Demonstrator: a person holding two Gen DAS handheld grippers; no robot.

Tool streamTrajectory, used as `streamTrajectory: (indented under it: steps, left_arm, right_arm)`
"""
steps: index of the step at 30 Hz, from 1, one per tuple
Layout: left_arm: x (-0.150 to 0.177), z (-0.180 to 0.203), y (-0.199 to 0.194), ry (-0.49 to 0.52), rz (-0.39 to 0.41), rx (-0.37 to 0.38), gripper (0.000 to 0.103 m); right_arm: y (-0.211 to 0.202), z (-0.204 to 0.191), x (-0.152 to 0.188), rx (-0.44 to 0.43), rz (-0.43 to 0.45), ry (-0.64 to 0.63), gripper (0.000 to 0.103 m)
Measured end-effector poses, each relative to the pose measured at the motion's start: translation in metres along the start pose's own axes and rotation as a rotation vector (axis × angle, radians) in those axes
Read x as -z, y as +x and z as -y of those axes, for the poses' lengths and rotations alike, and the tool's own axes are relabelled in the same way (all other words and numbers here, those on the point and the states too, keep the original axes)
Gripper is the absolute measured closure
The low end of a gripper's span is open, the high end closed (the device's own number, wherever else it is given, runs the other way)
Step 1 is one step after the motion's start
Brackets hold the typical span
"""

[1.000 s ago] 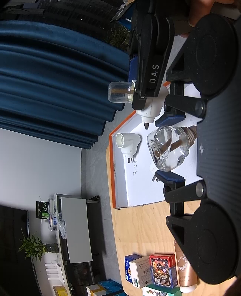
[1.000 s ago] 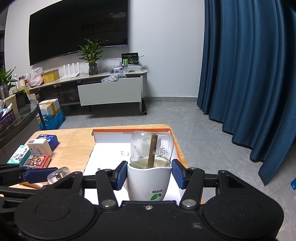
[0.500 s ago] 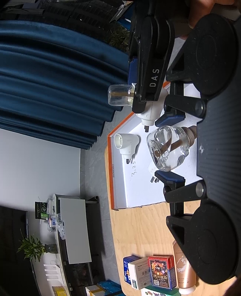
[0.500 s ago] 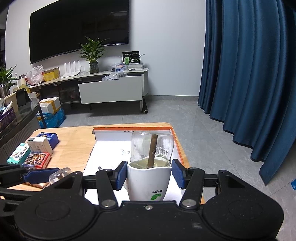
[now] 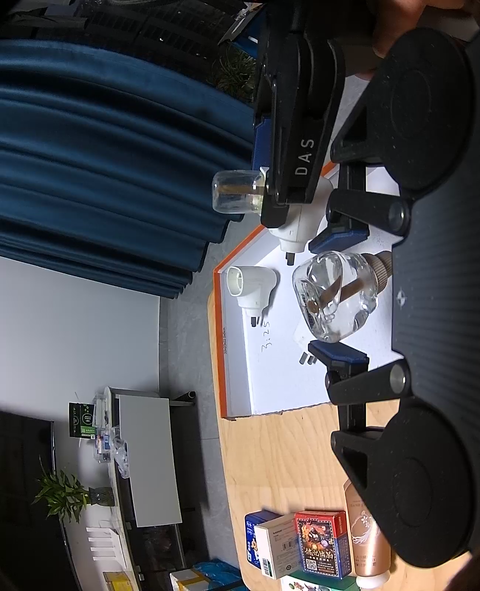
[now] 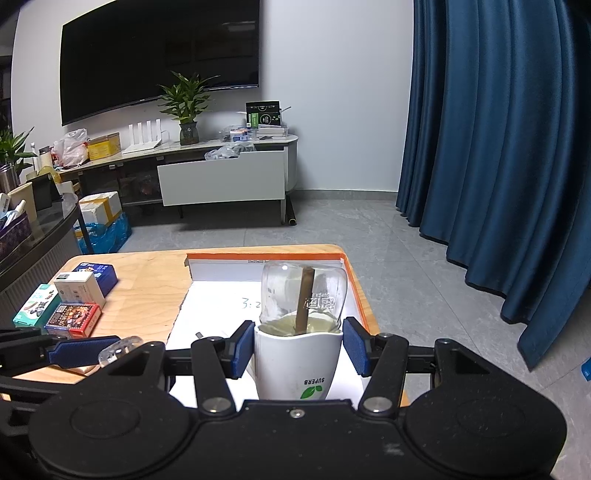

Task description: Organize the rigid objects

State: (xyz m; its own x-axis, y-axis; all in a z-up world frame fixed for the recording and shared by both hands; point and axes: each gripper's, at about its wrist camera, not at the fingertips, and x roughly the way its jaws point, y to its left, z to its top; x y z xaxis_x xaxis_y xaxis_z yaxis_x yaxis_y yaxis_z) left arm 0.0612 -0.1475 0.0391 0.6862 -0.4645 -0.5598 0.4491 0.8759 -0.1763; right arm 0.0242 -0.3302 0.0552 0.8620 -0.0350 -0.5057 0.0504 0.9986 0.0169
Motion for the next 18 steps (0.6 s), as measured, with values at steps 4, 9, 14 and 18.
streamTrajectory:
  steps: [4,9,14,18]
  left_arm:
    - [0.0002,0.0003,0.0004,-0.001,-0.002,0.000,0.051]
    - [-0.0001,0.0010,0.0012,0.000,-0.004,0.002,0.051]
    - [-0.0004,0.0011,0.0026,0.001,-0.006,0.003,0.051]
    - [-0.0004,0.0022,0.0027,0.005,-0.008,0.003,0.051]
  right_arm:
    - [-0.0002,-0.0010,-0.0011,0.001,-0.001,-0.002,0.039]
    - [-0.0001,-0.0013,-0.0014,0.000,-0.001,-0.001,0.039]
    - [0.0001,-0.0015,-0.0016,0.001,-0.002,-0.001,0.039]
    - [0.0003,-0.0017,-0.0020,0.001,-0.003,-0.001,0.039]
